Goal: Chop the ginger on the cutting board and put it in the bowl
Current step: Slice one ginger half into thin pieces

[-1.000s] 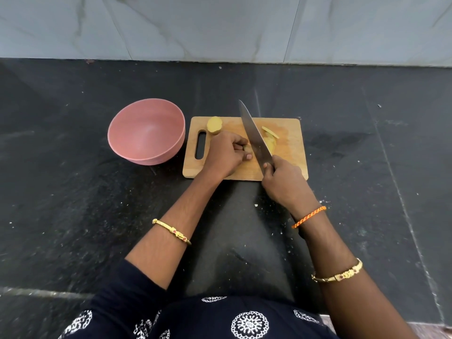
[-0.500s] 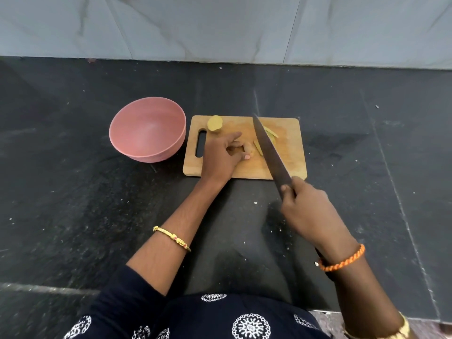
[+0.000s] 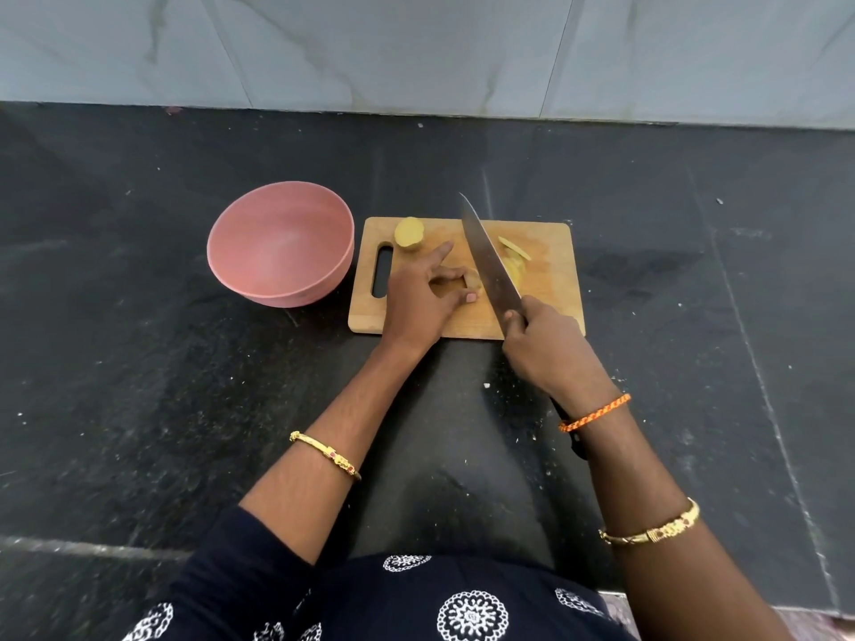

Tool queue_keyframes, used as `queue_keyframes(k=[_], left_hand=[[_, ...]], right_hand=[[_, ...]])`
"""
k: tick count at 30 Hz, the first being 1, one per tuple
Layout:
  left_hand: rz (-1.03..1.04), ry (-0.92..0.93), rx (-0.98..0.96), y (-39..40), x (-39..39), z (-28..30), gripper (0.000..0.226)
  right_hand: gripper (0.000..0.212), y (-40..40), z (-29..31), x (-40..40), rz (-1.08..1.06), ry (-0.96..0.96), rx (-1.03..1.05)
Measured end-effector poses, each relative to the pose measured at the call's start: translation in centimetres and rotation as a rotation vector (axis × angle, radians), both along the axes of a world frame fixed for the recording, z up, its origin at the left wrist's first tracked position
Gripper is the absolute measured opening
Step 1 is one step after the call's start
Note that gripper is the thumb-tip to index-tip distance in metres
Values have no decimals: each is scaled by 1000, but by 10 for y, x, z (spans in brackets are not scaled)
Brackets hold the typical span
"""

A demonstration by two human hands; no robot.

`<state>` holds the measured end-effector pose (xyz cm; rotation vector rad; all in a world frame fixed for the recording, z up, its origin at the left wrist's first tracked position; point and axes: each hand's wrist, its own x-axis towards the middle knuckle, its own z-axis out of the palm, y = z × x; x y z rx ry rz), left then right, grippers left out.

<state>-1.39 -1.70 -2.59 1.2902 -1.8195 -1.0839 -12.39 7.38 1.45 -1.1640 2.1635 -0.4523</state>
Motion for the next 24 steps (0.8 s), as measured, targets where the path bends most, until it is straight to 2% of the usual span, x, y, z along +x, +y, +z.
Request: queue_keyframes(k=[11,19,24], left_hand=[[5,33,-2,-1,0,-5,64],[8,12,-9,-2,-1,-5,61],[-3,-4,-20,-2,1,-5,46]], right_hand=[[23,-7,-1,8,37,84,38],[14,22,2,8,66,44,157],[18,61,19,-4,62,-69,186]])
